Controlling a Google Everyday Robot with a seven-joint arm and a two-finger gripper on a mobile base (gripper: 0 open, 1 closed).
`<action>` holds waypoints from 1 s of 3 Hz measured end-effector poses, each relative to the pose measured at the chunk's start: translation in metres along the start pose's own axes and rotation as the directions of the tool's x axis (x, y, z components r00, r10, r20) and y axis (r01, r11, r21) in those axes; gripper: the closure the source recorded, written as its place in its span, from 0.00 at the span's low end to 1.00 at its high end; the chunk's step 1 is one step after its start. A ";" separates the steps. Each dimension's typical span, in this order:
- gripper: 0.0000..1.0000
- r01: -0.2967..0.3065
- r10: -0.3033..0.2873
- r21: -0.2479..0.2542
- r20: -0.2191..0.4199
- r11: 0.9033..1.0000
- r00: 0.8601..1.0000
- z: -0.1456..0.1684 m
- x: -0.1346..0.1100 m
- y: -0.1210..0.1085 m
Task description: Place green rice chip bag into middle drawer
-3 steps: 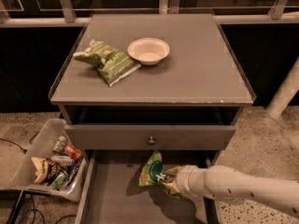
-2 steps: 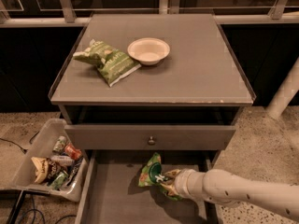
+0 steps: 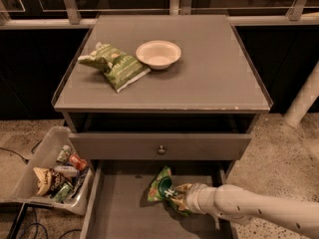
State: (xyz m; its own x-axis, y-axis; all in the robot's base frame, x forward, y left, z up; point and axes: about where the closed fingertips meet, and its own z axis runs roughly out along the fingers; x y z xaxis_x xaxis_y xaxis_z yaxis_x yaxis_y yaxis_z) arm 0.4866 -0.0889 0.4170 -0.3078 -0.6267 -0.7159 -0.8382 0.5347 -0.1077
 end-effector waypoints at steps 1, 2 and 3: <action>1.00 -0.027 0.027 -0.004 0.006 1.000 1.000 0.008 0.010 -0.004; 0.81 -0.027 0.027 -0.004 0.006 1.000 1.000 0.008 0.010 -0.004; 0.58 -0.027 0.027 -0.004 0.006 1.000 1.000 0.008 0.010 -0.004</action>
Offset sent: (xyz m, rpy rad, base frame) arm 0.0037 -0.0035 -0.0114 0.0162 0.0132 -0.0135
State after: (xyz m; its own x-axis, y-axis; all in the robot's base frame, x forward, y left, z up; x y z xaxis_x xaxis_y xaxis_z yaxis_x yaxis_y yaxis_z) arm 0.4908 -0.0927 0.4044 -0.3276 -0.6089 -0.7225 -0.8315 0.5489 -0.0856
